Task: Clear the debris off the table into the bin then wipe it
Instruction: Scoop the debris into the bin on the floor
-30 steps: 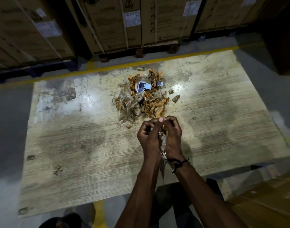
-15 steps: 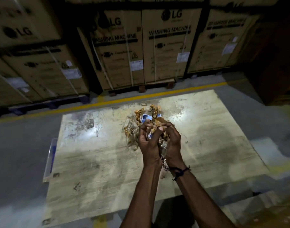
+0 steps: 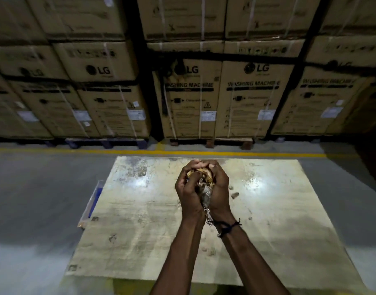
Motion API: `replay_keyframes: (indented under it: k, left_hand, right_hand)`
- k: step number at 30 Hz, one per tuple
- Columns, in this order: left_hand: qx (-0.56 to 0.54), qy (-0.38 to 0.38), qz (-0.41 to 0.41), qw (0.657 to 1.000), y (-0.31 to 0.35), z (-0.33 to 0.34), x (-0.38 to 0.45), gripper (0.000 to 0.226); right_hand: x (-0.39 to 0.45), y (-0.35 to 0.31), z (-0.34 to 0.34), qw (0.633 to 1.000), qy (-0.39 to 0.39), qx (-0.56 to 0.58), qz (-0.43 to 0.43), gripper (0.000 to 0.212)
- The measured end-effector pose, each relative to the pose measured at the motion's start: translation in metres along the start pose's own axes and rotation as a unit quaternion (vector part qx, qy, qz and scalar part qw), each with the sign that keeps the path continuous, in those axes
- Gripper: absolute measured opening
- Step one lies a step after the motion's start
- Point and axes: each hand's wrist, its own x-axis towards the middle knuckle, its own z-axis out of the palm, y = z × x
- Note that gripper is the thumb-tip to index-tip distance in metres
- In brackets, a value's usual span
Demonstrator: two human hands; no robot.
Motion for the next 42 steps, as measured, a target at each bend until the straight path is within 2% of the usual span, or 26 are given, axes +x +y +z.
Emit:
replay_keyframes:
  k: [2, 6, 11, 13, 16, 18, 21, 27, 31, 35, 37, 39, 42]
  left_hand:
    - [-0.02, 0.02, 0.021, 0.999, 0.006, 0.001, 0.0, 0.018]
    - [-0.037, 0.072, 0.061, 0.995, 0.02, -0.002, -0.002, 0.035]
    - [-0.055, 0.142, 0.121, 0.981, 0.047, -0.016, -0.018, 0.017]
    - [-0.06, 0.178, 0.156, 0.97, 0.06, -0.034, -0.028, 0.007]
    - [-0.07, 0.216, 0.205, 0.952, 0.081, -0.064, -0.047, 0.014]
    - [-0.06, 0.254, 0.238, 0.936, 0.099, -0.087, -0.067, 0.01]
    - [-0.037, 0.298, 0.28, 0.912, 0.126, -0.126, -0.098, 0.015]
    - [-0.031, 0.391, 0.336, 0.857, 0.199, -0.216, -0.181, 0.01]
    - [-0.021, 0.425, 0.349, 0.835, 0.245, -0.287, -0.241, 0.015]
    - [-0.054, 0.44, 0.362, 0.82, 0.285, -0.345, -0.297, 0.01]
    - [-0.056, 0.449, 0.362, 0.815, 0.299, -0.369, -0.32, 0.006]
    - [-0.056, 0.464, 0.351, 0.811, 0.306, -0.392, -0.336, 0.014]
    - [-0.073, 0.491, 0.332, 0.802, 0.312, -0.431, -0.348, 0.013]
  right_hand:
    - [0.002, -0.007, 0.007, 0.999, -0.031, 0.023, 0.028, 0.026]
    - [-0.003, -0.014, 0.024, 0.993, -0.117, 0.016, 0.02, 0.007]
    - [-0.018, 0.0, 0.046, 0.977, -0.202, 0.019, 0.069, 0.004]
    - [-0.034, 0.01, 0.062, 0.965, -0.239, 0.027, 0.1, 0.005]
    - [-0.067, 0.021, 0.089, 0.946, -0.28, 0.061, 0.154, 0.002]
    - [-0.097, 0.028, 0.109, 0.928, -0.315, 0.072, 0.184, 0.002]
    - [-0.144, 0.039, 0.137, 0.908, -0.36, 0.058, 0.205, 0.004]
    - [-0.267, 0.07, 0.204, 0.861, -0.437, 0.056, 0.255, 0.007]
    - [-0.356, 0.092, 0.247, 0.835, -0.46, 0.064, 0.293, 0.017]
    - [-0.441, 0.109, 0.279, 0.815, -0.475, 0.065, 0.326, 0.001]
    - [-0.477, 0.115, 0.291, 0.807, -0.477, 0.058, 0.342, 0.009]
    - [-0.502, 0.126, 0.3, 0.796, -0.475, 0.048, 0.371, 0.02]
    - [-0.532, 0.154, 0.314, 0.794, -0.466, 0.018, 0.39, 0.023]
